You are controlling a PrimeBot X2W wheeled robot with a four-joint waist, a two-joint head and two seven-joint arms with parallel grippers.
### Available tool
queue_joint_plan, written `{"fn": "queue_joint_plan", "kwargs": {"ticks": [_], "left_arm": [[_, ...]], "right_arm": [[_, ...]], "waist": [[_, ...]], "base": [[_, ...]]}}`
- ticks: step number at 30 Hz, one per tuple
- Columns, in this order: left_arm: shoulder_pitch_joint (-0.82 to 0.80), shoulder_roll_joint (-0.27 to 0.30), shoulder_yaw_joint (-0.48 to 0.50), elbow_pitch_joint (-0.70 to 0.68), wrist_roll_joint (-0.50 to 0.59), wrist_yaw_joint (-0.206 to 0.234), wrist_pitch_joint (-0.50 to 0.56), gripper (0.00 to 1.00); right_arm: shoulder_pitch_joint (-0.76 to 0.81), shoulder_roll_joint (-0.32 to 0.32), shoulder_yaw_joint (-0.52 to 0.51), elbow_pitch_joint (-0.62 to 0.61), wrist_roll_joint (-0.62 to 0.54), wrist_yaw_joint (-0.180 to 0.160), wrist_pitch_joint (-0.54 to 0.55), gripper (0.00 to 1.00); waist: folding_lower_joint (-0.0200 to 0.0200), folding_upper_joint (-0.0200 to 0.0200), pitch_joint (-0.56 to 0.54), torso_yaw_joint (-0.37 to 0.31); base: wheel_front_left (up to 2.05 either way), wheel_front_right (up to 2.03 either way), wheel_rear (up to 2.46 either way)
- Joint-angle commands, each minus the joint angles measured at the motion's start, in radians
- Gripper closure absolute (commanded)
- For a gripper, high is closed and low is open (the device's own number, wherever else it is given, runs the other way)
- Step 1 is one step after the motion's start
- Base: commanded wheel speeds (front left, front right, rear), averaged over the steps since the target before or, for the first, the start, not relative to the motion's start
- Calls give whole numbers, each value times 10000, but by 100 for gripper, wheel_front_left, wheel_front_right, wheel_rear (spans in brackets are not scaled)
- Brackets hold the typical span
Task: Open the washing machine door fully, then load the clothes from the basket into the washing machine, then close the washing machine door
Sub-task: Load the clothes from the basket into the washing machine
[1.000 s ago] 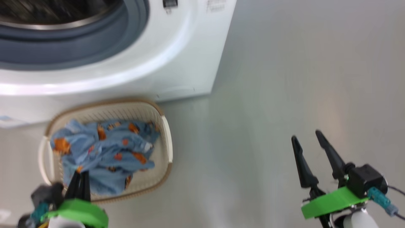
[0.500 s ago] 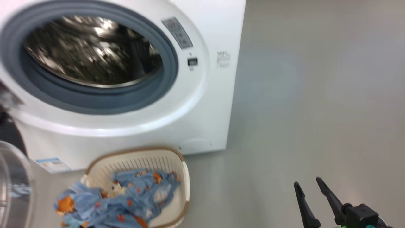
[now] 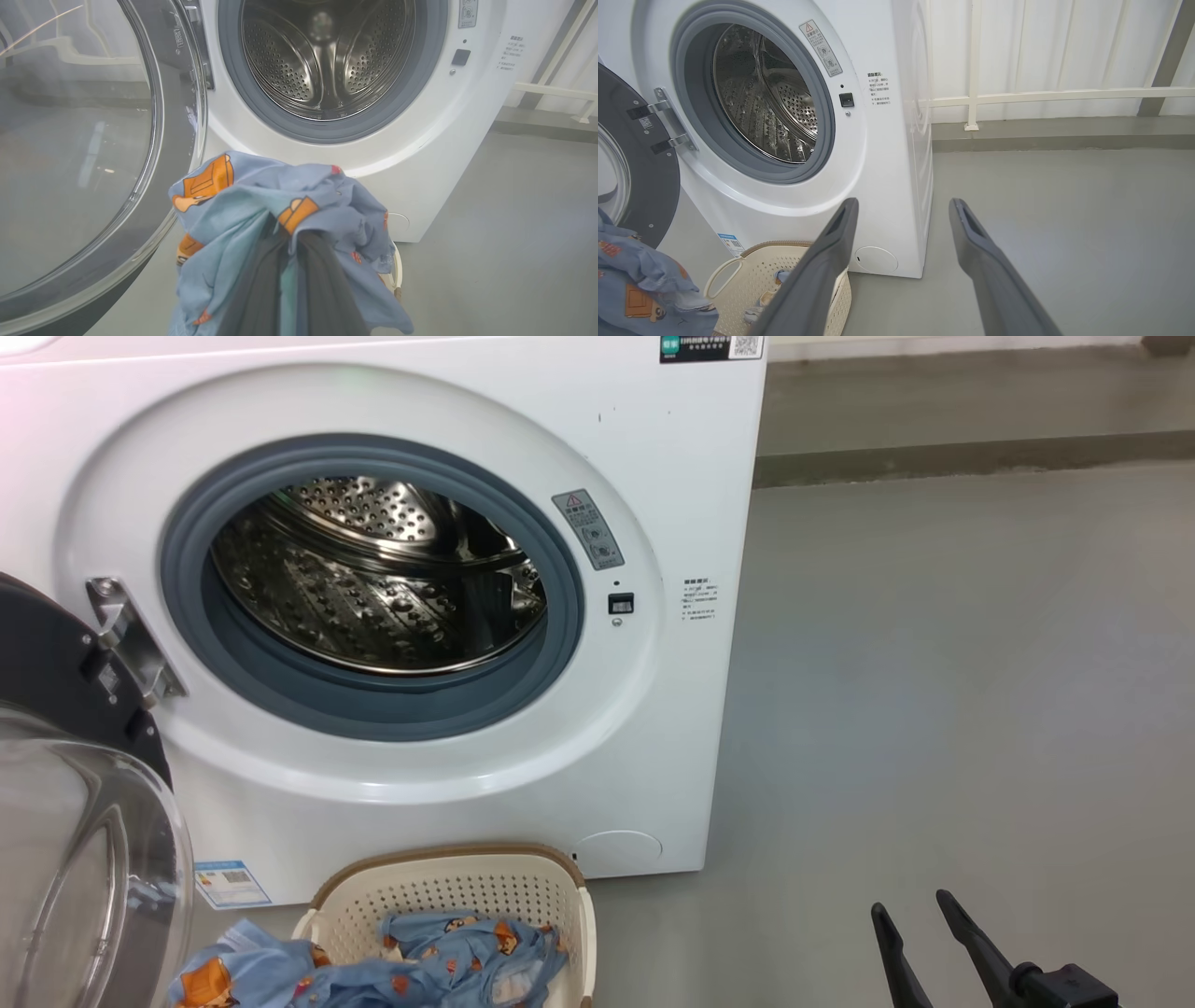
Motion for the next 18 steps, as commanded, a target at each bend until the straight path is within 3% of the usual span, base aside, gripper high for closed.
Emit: {"fn": "queue_joint_plan", "kwargs": {"ticks": [1,18], "left_arm": [[-147,50,279,-338,56,79,-93,100],[-150,49,191,-482,4,90,-93,100]], "right_arm": [[-180,-140,225,-204,94,27,-48,0],[-286,-129,135,-272,46,27,-48,0]], "waist": [[2,0,-99,57],[2,0,-34,-107]], "base": [[0,0,0],[0,0,0]]}}
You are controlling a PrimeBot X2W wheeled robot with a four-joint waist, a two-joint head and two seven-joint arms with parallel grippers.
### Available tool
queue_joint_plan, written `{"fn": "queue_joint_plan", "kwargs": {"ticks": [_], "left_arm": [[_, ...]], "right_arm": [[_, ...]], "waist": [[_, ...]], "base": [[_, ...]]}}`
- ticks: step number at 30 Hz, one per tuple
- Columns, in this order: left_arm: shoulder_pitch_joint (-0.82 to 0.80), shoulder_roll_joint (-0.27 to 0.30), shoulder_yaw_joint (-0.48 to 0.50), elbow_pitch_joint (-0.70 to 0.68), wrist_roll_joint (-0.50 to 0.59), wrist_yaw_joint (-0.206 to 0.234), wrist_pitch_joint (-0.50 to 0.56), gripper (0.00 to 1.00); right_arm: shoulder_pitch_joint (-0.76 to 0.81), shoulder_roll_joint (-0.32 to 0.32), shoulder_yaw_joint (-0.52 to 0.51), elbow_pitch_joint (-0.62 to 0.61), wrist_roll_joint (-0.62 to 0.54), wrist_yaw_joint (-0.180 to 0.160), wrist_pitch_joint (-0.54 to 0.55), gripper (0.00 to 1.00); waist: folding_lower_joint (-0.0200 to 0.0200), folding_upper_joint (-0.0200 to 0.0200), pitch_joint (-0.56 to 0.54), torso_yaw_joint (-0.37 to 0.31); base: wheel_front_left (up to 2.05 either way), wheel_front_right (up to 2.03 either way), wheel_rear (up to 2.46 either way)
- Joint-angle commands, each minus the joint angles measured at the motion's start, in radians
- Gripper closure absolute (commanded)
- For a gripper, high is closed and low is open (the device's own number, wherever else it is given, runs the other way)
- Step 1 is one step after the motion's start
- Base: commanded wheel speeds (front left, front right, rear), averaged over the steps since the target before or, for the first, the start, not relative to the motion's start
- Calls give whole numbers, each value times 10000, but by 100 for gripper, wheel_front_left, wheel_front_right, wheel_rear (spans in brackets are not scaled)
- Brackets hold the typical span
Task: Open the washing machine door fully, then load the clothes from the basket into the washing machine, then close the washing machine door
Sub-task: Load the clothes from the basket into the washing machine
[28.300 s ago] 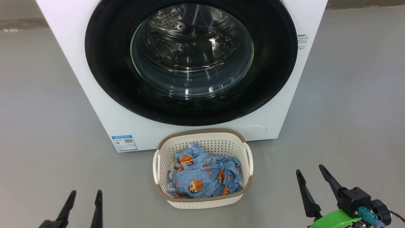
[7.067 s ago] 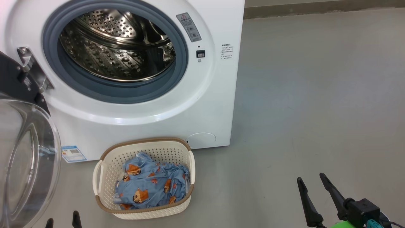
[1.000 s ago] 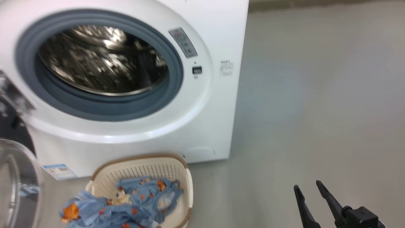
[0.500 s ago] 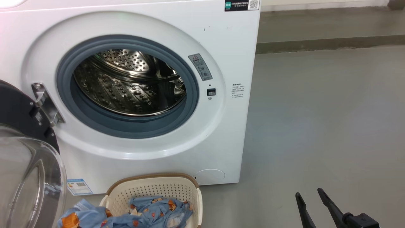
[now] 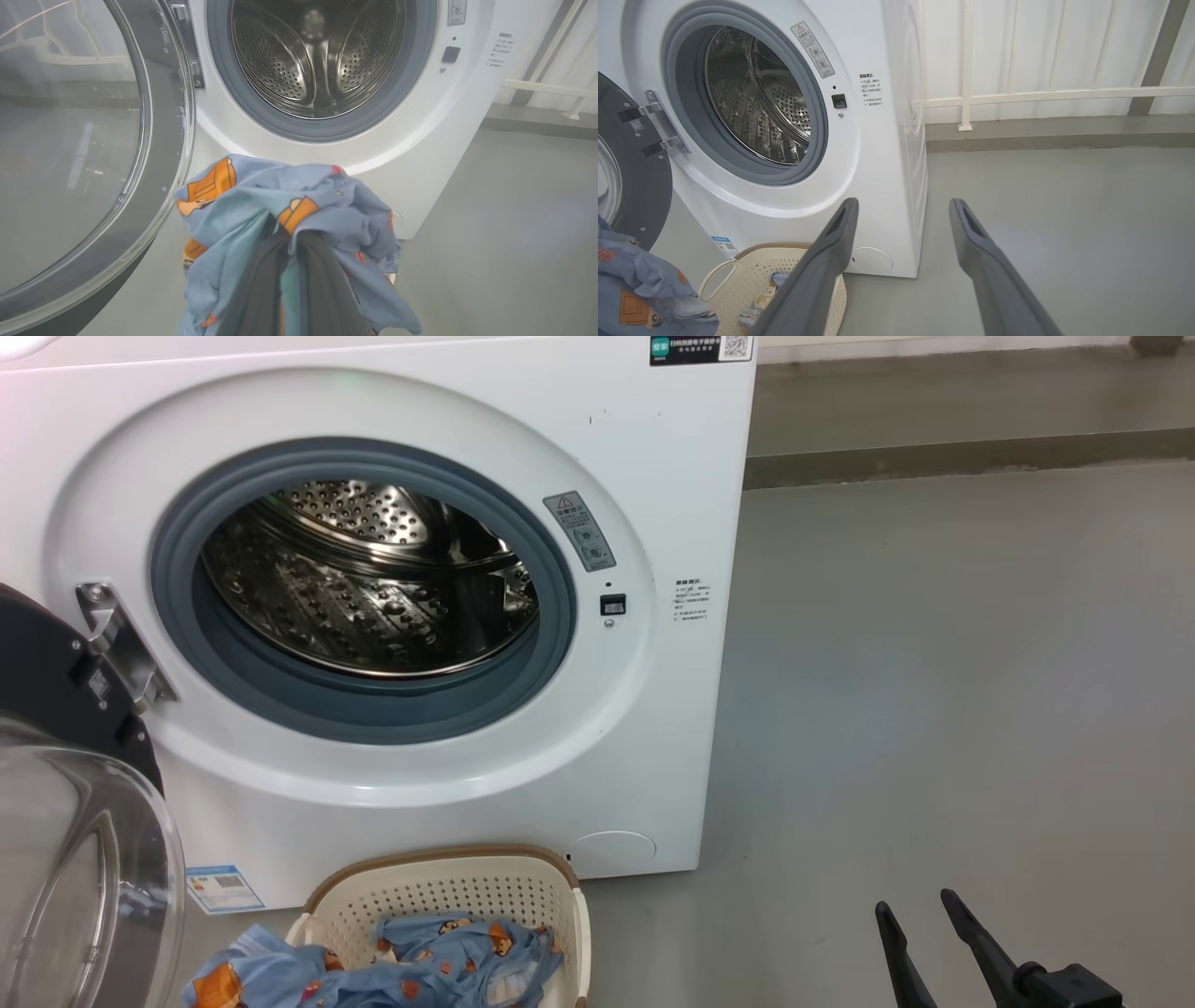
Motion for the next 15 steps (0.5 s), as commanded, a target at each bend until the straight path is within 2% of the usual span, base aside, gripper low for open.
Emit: {"fn": "queue_joint_plan", "kwargs": {"ticks": [1,15], "left_arm": [[-318,47,333,-325,5,40,-93,100],[-399,47,414,-277,5,-110,-93,100]], "right_arm": [[-295,-125,211,-268,43,27,-48,0],[-330,-68,223,-247,44,27,-48,0]], "waist": [[1,0,12,-14],[1,0,87,-59]], "base": [[0,0,0],[0,0,0]]}}
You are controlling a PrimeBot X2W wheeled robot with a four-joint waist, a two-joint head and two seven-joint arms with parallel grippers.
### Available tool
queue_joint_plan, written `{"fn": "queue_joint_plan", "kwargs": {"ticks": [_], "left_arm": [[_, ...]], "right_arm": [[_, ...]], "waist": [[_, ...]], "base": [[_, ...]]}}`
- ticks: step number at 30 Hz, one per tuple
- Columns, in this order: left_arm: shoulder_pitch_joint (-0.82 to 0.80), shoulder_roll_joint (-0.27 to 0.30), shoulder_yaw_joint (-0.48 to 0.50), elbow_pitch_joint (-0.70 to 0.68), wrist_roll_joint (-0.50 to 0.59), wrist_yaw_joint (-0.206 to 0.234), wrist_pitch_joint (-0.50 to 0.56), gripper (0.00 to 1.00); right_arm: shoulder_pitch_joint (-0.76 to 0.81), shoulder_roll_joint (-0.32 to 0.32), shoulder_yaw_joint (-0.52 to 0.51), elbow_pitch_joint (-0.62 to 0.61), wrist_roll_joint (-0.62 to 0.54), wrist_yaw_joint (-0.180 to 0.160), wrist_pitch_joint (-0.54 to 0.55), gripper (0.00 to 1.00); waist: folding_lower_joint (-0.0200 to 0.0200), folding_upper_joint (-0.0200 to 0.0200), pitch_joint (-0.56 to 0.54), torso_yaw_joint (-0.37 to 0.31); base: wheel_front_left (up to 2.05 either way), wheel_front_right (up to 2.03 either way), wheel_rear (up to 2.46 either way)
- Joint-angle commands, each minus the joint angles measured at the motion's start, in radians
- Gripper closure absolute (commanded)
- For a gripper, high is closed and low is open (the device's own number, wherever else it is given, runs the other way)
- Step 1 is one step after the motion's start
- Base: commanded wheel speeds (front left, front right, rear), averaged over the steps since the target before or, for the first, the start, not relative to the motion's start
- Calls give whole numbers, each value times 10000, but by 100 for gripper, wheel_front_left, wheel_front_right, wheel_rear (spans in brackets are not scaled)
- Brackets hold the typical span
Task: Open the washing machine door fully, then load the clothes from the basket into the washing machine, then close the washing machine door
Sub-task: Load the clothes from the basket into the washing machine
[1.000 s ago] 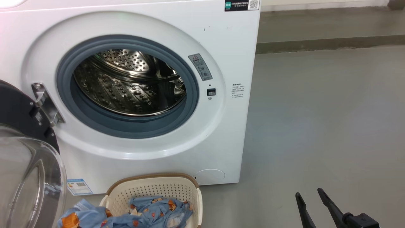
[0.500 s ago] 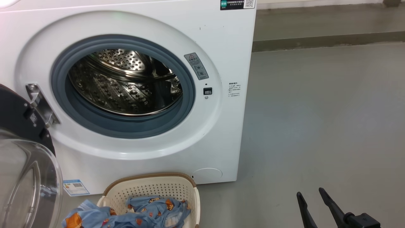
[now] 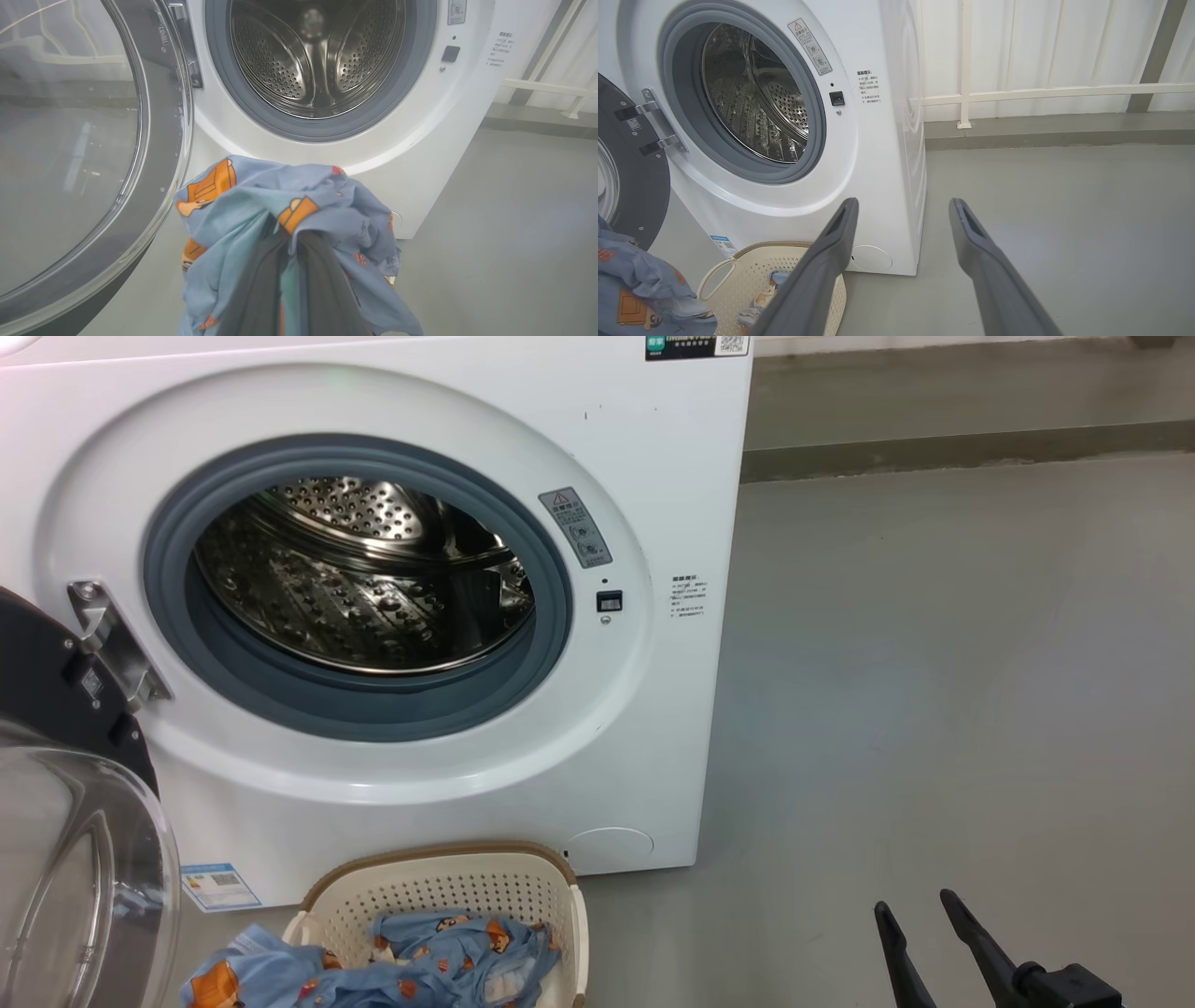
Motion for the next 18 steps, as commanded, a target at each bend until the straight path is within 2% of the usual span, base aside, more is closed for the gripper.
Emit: {"fn": "queue_joint_plan", "kwargs": {"ticks": [1,11,18], "left_arm": [[-402,47,354,-240,3,-42,-93,100],[-526,47,417,-179,21,-179,-93,100],[-1239,47,446,-93,-60,-369,-93,100]], "right_arm": [[-341,-78,226,-255,40,27,-48,0],[-372,-71,307,-270,38,27,-48,0],[-485,-50,375,-264,56,27,-48,0]], "waist": [[0,0,10,-3],[0,0,125,-151],[0,0,314,-491]], "base": [[0,0,0],[0,0,0],[0,0,0]]}}
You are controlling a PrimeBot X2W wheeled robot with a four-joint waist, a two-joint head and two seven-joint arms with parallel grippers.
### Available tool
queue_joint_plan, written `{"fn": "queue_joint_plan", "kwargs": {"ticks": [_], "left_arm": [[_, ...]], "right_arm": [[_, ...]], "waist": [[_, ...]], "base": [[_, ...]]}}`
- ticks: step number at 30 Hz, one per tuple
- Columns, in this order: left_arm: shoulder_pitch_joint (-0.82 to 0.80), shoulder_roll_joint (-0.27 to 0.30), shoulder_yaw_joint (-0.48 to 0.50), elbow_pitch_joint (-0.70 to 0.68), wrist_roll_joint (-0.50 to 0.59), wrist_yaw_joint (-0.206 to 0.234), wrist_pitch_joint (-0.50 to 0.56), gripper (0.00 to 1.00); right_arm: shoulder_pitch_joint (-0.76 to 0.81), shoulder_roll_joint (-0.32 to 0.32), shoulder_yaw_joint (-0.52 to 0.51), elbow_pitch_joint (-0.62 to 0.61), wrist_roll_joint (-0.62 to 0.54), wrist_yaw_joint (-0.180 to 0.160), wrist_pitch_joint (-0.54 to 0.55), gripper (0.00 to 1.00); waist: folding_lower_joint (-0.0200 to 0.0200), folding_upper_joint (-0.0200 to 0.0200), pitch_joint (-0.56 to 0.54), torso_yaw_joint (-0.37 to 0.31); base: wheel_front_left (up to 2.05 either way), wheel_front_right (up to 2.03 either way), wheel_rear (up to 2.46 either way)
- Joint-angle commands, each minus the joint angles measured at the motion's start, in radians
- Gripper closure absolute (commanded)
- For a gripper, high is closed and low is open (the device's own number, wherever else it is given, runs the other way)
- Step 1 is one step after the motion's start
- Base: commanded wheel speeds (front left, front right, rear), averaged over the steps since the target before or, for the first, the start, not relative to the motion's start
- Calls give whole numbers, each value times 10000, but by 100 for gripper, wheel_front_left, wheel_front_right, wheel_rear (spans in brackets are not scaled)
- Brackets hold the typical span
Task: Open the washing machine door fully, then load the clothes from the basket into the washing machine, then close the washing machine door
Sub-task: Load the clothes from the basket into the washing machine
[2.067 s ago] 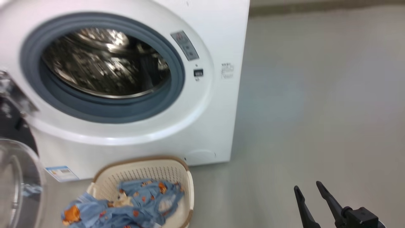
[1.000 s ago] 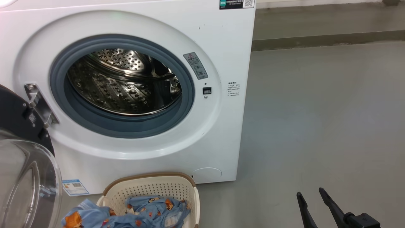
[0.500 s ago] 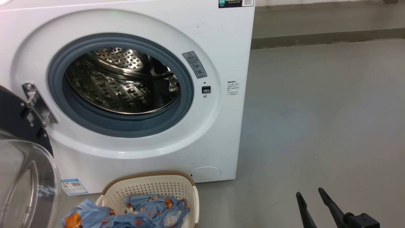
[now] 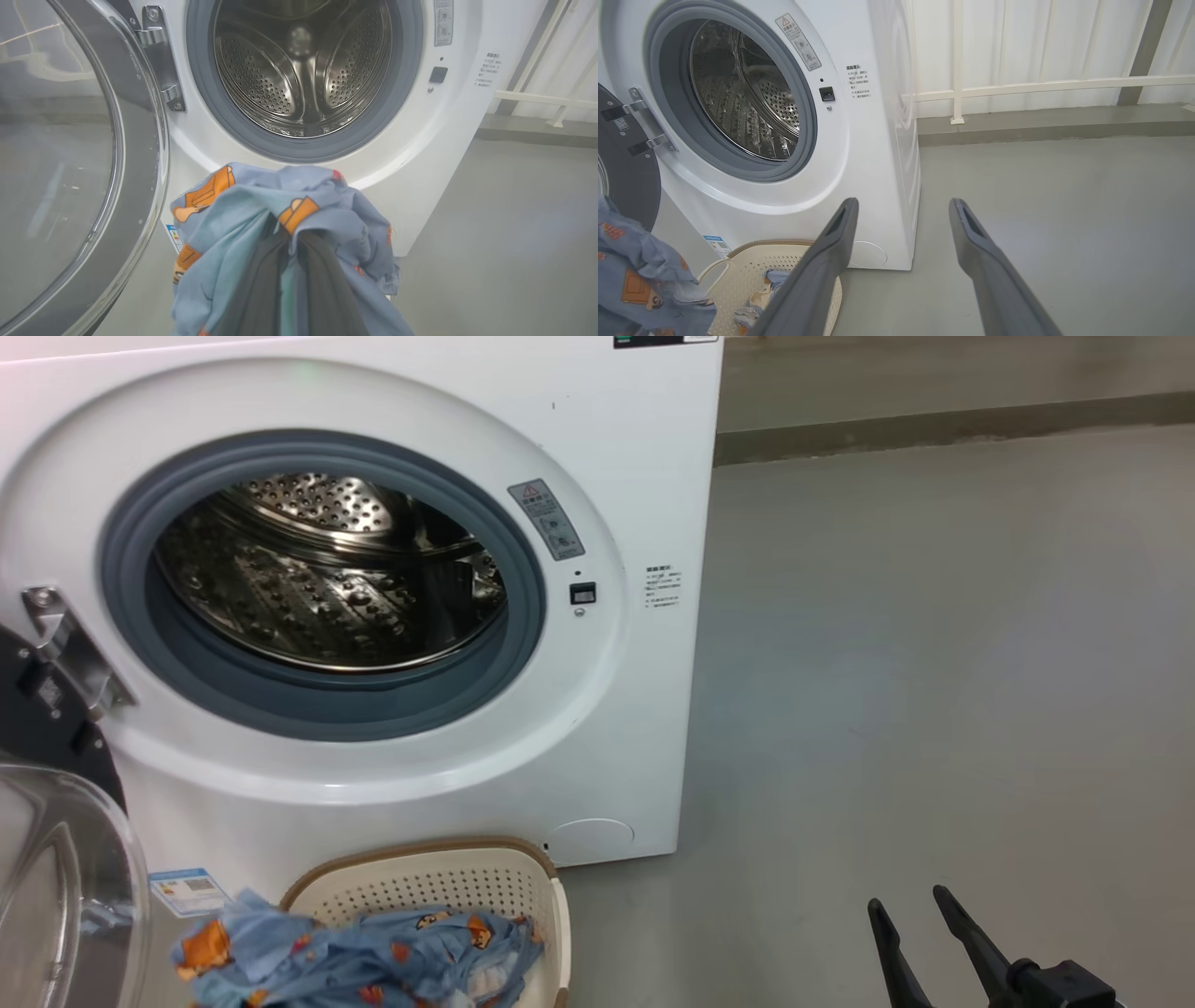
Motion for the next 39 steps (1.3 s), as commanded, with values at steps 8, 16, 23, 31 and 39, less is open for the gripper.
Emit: {"fn": "queue_joint_plan", "kwargs": {"ticks": [8,16,23,31,39], "left_arm": [[-1964,83,477,188,180,-264,-93,100],[-4321,580,954,1012,354,-464,-93,100],[-7067,1473,1308,2051,530,-621,-93,100],[-9752,2486,1444,3303,987,-546,-93,100],[-11261,3208,1774,4099,1205,-412,-93,100]], "right_arm": [[-591,7,307,-271,84,27,-48,0],[-1044,120,358,-370,146,27,-48,0],[-1907,158,617,-484,311,27,-48,0],[-2746,162,1099,-588,698,27,-48,0],[-3423,163,1460,-796,752,27,-48,0]], "waist": [[0,0,471,-704],[0,0,1614,-1528],[0,0,3136,-2321],[0,0,4875,-3109],[0,0,6396,-3529]], "base": [[0,0,0],[0,0,0],[0,0,0],[0,0,0],[0,0,0]]}}
